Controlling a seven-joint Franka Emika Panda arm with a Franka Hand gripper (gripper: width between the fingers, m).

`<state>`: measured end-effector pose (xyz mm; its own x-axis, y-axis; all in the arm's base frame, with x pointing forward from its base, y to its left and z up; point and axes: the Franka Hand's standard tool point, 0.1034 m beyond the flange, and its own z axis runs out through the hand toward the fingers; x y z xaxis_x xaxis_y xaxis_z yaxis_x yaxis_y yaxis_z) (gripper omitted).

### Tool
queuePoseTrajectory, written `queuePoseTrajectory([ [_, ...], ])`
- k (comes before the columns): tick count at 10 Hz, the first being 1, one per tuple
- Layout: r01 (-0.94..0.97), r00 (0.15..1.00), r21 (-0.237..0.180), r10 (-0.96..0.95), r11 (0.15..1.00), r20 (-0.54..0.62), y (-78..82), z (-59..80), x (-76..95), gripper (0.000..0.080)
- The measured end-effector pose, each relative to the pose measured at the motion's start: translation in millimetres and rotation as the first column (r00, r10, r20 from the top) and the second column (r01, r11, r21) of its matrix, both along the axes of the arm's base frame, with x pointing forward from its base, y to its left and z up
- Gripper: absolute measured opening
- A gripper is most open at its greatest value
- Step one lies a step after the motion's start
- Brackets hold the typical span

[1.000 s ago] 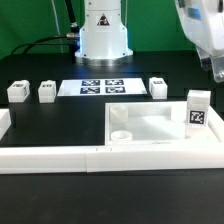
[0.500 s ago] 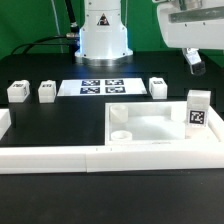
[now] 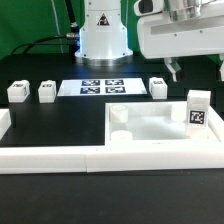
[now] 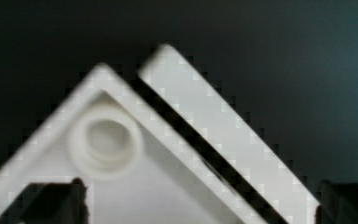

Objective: Assemble square table

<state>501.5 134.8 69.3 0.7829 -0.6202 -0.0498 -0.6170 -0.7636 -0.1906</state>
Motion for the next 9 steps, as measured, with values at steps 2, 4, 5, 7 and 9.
queuePoseTrajectory([
  [2,-0.137,0.99,-0.011,0.138,0.99,0.026,-1.7,2.5,6.4,0.0649],
  [4,-0.279,0.959,-0.032,0.28,0.96,0.046,-2.7,1.3,5.7,0.0649],
  [5,-0.342,0.937,-0.041,0.344,0.939,0.055,-3.3,1.2,5.8,0.0649],
  [7,-0.552,0.831,-0.07,0.555,0.831,0.029,-11.5,-13.8,-17.6,0.0649],
  [9,-0.674,0.735,-0.092,0.677,0.733,0.009,-29.3,-22.5,-46.4,0.0649],
])
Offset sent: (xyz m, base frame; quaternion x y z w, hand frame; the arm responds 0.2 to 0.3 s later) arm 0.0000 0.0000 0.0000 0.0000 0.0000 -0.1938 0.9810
